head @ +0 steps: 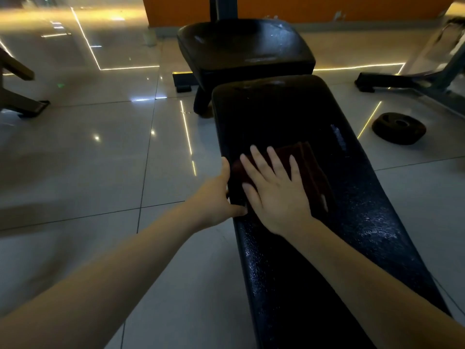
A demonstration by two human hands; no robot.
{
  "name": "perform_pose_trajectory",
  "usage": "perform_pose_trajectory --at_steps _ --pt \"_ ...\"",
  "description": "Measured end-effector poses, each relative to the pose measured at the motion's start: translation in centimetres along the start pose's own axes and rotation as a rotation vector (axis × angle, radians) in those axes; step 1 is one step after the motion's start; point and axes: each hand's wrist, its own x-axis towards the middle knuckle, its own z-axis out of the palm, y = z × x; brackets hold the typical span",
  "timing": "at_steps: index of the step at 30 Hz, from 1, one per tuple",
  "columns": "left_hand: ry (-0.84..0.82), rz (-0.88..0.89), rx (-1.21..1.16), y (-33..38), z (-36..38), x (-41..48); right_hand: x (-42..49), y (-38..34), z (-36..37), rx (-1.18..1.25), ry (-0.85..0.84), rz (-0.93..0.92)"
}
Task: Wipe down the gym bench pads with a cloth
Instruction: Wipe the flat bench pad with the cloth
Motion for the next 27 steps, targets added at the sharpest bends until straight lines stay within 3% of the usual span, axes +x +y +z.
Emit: perform_pose_trajectory --at_steps 10,16,21,27 --pt "0.004 -0.018 0.191 0.5 -0.5 1.2 10.6 -0.7 -0.8 0.024 -0.096 0.115" --pt "0.013 0.049 0.317 1.0 -0.8 0.7 5.8 0.1 -1.2 0.014 -0.103 0.019" --pt "-0.092 0.013 0.530 1.3 -0.6 -0.7 -1.8 1.5 -0.4 0.014 -0.009 -0.022" --pt "-0.032 0.079 0.816 2.0 -1.3 0.6 -0.6 1.6 0.0 0.002 0.015 -0.021"
